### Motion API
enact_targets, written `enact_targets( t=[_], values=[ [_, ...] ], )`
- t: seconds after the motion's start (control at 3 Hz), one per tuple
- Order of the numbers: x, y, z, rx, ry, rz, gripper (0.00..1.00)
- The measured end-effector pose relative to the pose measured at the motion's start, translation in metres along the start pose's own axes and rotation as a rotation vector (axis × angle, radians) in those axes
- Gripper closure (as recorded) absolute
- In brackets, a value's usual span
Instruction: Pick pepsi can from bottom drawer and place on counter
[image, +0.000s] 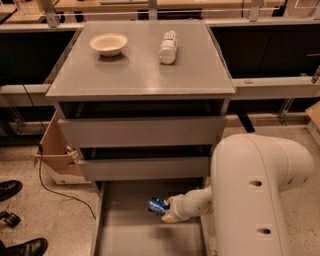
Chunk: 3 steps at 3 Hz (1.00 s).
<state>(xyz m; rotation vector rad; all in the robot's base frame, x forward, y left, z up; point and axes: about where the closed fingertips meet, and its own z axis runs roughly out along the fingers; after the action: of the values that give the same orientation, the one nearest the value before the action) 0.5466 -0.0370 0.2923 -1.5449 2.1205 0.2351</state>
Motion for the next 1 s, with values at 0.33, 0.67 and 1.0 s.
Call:
enact_targets(
  t=[0.33,0.67,1.0],
  values=[
    [-0.0235,-0.0209,-0.0858,0.029,0.014,-0.029,1.0],
    [-0.0235,-0.0209,-0.0857,0.029,0.014,-0.029,1.0],
    [-0.0202,-0.0198,-0.0804,0.015,0.016,-0.016,1.0]
  ],
)
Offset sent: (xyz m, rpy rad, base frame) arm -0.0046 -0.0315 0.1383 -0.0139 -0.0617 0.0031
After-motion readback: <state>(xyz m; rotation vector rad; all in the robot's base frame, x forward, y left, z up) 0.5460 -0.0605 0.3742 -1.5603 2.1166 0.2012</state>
